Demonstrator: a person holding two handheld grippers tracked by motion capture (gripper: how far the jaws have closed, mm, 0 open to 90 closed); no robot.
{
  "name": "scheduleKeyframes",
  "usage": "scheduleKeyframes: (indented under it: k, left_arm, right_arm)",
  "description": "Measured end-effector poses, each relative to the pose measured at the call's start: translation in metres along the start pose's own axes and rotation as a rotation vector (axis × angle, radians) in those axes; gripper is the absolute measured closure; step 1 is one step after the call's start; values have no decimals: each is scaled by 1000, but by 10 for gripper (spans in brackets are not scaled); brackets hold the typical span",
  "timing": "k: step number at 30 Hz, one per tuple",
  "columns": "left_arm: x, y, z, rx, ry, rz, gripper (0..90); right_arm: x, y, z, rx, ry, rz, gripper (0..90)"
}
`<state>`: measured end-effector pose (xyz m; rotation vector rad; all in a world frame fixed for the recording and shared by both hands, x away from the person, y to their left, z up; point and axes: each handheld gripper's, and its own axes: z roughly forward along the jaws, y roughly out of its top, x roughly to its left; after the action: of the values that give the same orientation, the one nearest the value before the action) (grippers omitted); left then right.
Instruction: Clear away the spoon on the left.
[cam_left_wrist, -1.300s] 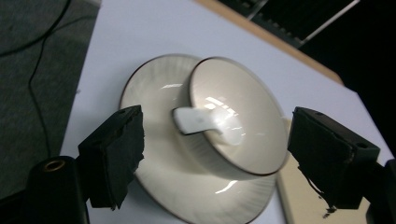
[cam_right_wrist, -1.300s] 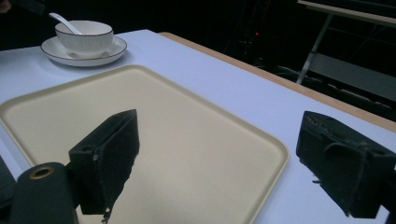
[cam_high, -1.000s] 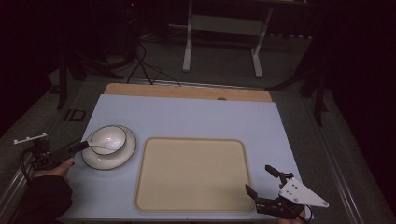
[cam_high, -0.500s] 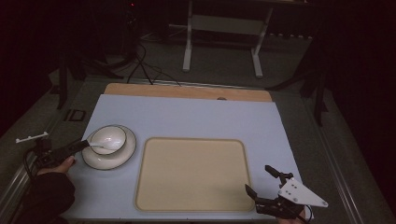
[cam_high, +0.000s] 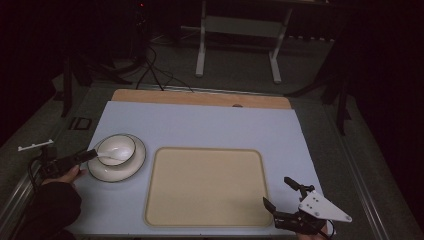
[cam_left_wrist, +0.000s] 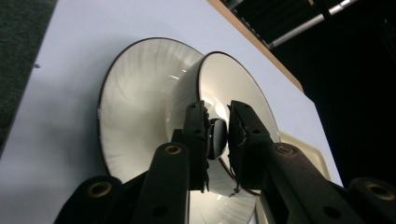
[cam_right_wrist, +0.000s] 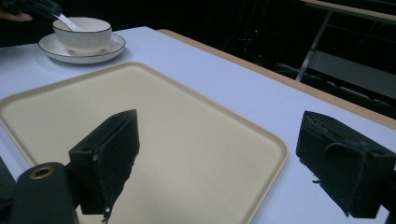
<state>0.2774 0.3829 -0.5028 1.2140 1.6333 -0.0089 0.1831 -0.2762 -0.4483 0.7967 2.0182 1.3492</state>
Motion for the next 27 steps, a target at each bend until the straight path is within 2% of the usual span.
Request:
scheduleKeyframes:
  k: [6, 9, 12, 15, 18, 21, 23, 27]
  left_arm:
    - [-15, 2, -1, 66, -19, 92, 837]
    - [-17, 2, -1, 99, -19, 118, 841]
    - [-18, 2, -1, 126, -28, 131, 847]
    - [-20, 2, -1, 129, -26, 125, 852]
    - [-24, 2, 0, 137, -17, 147, 853]
    - [-24, 1, 0, 148, -16, 153, 854]
    - [-24, 0, -1, 146, -15, 165, 854]
    - [-24, -1, -2, 140, -10, 156, 855]
  right_arm:
    - [0, 0, 0, 1, 0, 0, 134]
    - [0, 0, 1, 1, 0, 0, 134]
    - [0, 0, 1, 0, 0, 2, 134]
    - [0, 0, 1, 0, -1, 3, 134]
    - [0, 0, 1, 3, -2, -1, 134]
    - [0, 0, 1, 2, -1, -4, 134]
    - [0, 0, 1, 1, 0, -1, 134]
    - [-1, 0, 1, -2, 0, 4, 134]
